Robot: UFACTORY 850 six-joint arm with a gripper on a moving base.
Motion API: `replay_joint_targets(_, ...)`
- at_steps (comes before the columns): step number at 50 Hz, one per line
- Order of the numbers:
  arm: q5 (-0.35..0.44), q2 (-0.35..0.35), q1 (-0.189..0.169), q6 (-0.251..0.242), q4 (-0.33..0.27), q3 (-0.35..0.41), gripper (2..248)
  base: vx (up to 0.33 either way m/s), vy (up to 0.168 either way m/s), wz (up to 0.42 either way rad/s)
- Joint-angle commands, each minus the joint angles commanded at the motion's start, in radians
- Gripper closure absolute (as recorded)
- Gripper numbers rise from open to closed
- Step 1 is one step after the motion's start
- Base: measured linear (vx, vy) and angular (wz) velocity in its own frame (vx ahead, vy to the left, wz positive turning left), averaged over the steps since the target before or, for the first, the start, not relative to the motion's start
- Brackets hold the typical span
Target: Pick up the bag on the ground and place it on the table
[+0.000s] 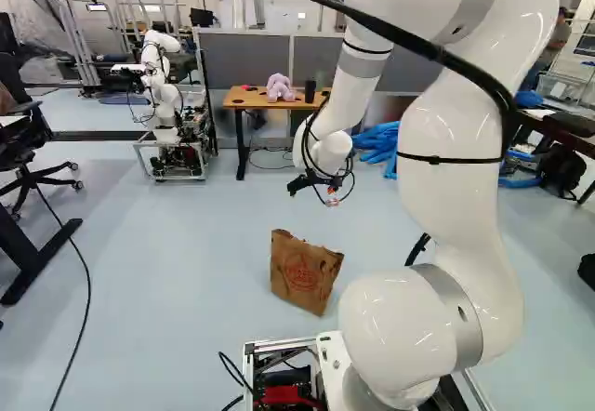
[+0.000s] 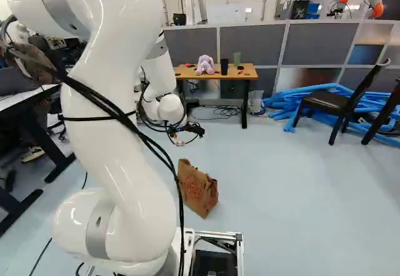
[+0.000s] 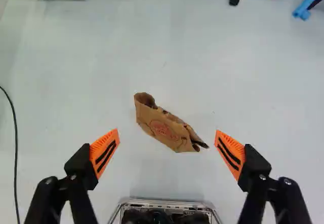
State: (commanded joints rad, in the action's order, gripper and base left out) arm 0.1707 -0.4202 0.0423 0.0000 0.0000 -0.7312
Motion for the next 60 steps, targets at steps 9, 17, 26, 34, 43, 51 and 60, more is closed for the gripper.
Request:
replay_joint_targets(9,-0.050,-0.065,0.001,0.000,0.000,-0.059,3,0.000,0.000,0.000)
replay_joint_targets(17,-0.093,-0.118,0.000,0.000,0.000,-0.108,3,0.000,0.000,0.000)
replay_joint_targets(26,-0.132,-0.170,-0.001,0.000,0.000,-0.152,3,0.000,0.000,0.000)
replay_joint_targets(34,-0.139,-0.206,-0.001,0.000,0.000,-0.176,3,0.000,0.000,0.000)
replay_joint_targets(43,-0.140,-0.241,-0.001,0.000,0.000,-0.196,3,0.000,0.000,0.000)
replay_joint_targets(51,-0.140,-0.272,-0.001,0.000,0.000,-0.213,3,0.000,0.000,0.000)
replay_joint_targets(60,-0.140,-0.307,-0.001,0.000,0.000,-0.232,3,0.000,0.000,0.000)
